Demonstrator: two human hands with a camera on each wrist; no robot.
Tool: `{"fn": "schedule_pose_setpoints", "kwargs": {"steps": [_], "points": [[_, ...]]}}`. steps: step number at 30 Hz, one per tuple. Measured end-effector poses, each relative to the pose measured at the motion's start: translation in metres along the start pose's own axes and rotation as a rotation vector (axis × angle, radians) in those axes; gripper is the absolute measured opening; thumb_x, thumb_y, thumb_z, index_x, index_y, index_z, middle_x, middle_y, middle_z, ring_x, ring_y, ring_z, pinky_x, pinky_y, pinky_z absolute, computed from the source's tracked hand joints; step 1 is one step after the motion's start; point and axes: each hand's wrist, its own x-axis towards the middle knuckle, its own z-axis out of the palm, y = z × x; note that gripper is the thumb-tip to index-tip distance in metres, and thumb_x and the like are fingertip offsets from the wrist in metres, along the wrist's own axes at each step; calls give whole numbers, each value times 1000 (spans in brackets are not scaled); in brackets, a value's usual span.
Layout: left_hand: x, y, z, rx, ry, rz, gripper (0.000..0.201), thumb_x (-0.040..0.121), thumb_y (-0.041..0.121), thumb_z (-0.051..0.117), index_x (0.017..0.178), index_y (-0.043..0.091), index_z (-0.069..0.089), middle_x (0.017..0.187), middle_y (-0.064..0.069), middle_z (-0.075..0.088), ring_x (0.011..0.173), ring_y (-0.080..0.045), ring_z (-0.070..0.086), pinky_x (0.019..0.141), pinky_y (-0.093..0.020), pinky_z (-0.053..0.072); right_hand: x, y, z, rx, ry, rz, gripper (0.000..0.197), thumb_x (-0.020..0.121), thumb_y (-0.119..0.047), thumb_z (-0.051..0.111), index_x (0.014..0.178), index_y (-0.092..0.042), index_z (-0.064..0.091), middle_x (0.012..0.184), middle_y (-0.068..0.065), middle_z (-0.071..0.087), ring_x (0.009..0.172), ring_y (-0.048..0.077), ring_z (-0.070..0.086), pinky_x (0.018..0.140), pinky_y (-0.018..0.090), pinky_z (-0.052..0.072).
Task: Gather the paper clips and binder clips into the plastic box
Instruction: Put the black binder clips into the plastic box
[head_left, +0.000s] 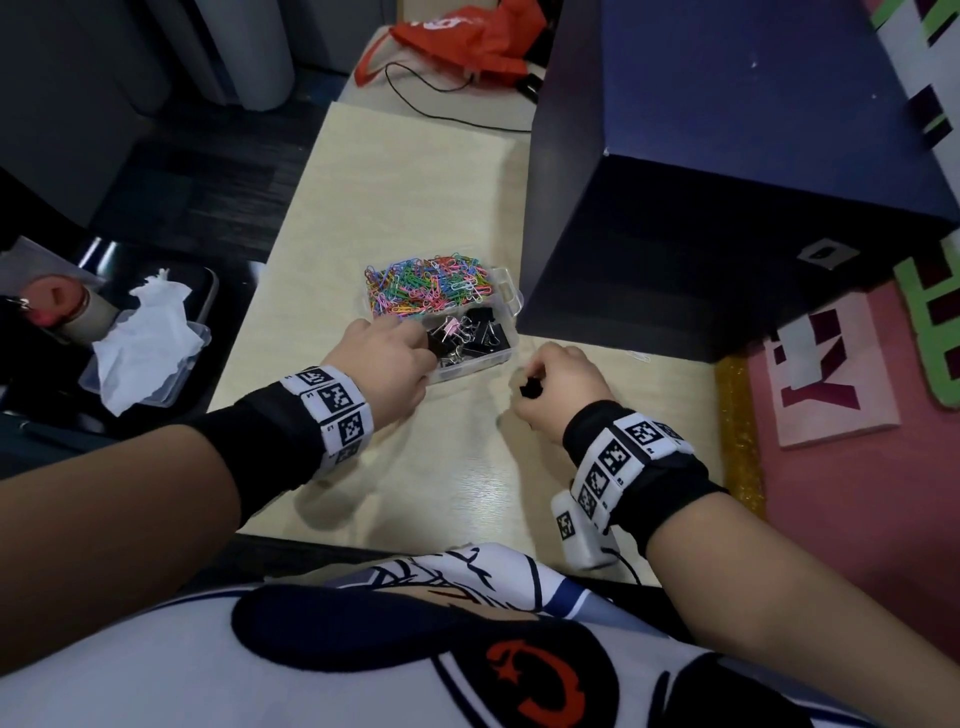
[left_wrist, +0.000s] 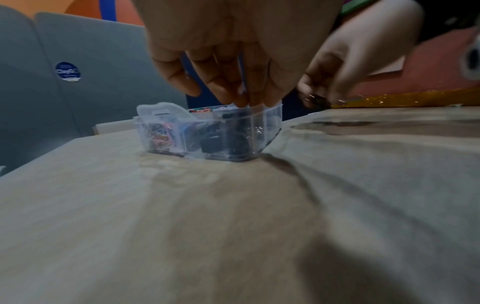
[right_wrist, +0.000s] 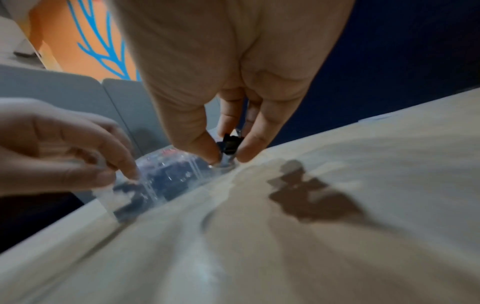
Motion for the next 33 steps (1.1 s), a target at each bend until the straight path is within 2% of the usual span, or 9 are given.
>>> {"fn": "schedule_pose_setpoints", "kwargs": {"steps": [4, 9, 12, 16, 21, 23, 25, 29, 33], "points": [[-5, 5, 0, 10, 18, 99, 21, 72, 30, 52, 71, 19, 70, 79, -2, 62, 71, -30, 60, 61, -35, 45, 11, -30, -3, 208, 195, -157, 25, 75, -18, 72, 96, -20, 59, 105, 3, 52, 91, 21, 60, 89, 30, 49], [-5, 3, 0, -5, 36, 97, 38, 74, 39, 35, 76, 24, 70, 81, 0, 61, 72, -28, 59, 60, -35, 44, 14, -41, -5, 210, 191, -180, 33, 85, -28, 65, 116, -22, 59, 117, 5, 53, 99, 19, 57, 90, 21, 39], [-3, -3, -4, -33, 15, 54, 38, 74, 40, 35, 81, 24, 69, 86, -2, 62, 77, -30, 59, 64, -37, 44, 15, -12, -3, 105, 180, 0, 34, 88, -33, 57, 120, -23, 57, 127, 5, 47, 109, 21, 51, 97, 26, 40], [4, -12, -5, -78, 71, -55, 26, 78, 29, 59, 102, 22, 67, 110, -8, 58, 99, -34, 54, 79, -44, 42, 14, 34, -8, -84, 153, 329, 49, 89, -37, 52, 133, -17, 46, 141, 8, 36, 128, 29, 37, 103, 40, 38], [15, -23, -1, -95, 71, -204, 51, 88, 38, 56, 136, 26, 44, 150, -12, 30, 134, -33, 34, 102, -53, 30, 18, 68, -18, -216, -23, 388, 69, 94, -39, 49, 149, -12, 20, 161, 5, 6, 145, 27, 18, 115, 39, 26], [21, -27, 2, -96, 2, -283, 59, 92, 45, 47, 145, 28, 28, 154, -11, 22, 139, -29, 28, 108, -54, 24, 18, 70, -19, -243, -88, 372, 69, 94, -36, 49, 150, -11, 16, 161, 4, 4, 145, 26, 18, 116, 39, 25], [25, -29, 3, -100, -25, -331, 61, 93, 48, 43, 146, 27, 22, 148, -8, 30, 134, -27, 35, 107, -53, 27, 15, 68, -20, -251, -103, 369, 64, 94, -26, 48, 149, -9, 19, 159, 6, 12, 142, 28, 24, 113, 38, 29], [30, -28, -4, -53, 17, -373, 56, 94, 44, 41, 144, 21, 26, 132, -8, 49, 118, -31, 47, 94, -48, 37, 4, 55, -19, -351, -72, 272, 50, 85, -2, 40, 135, -6, 38, 136, 12, 38, 125, 30, 39, 99, 37, 39], [37, -28, -14, 17, -16, -413, 38, 97, 36, 38, 129, 15, 42, 115, -11, 58, 102, -34, 57, 82, -43, 40, -4, 53, -8, -376, -75, 184, 40, 87, 1, 35, 125, -6, 48, 122, 13, 47, 113, 31, 50, 90, 37, 44]]}}
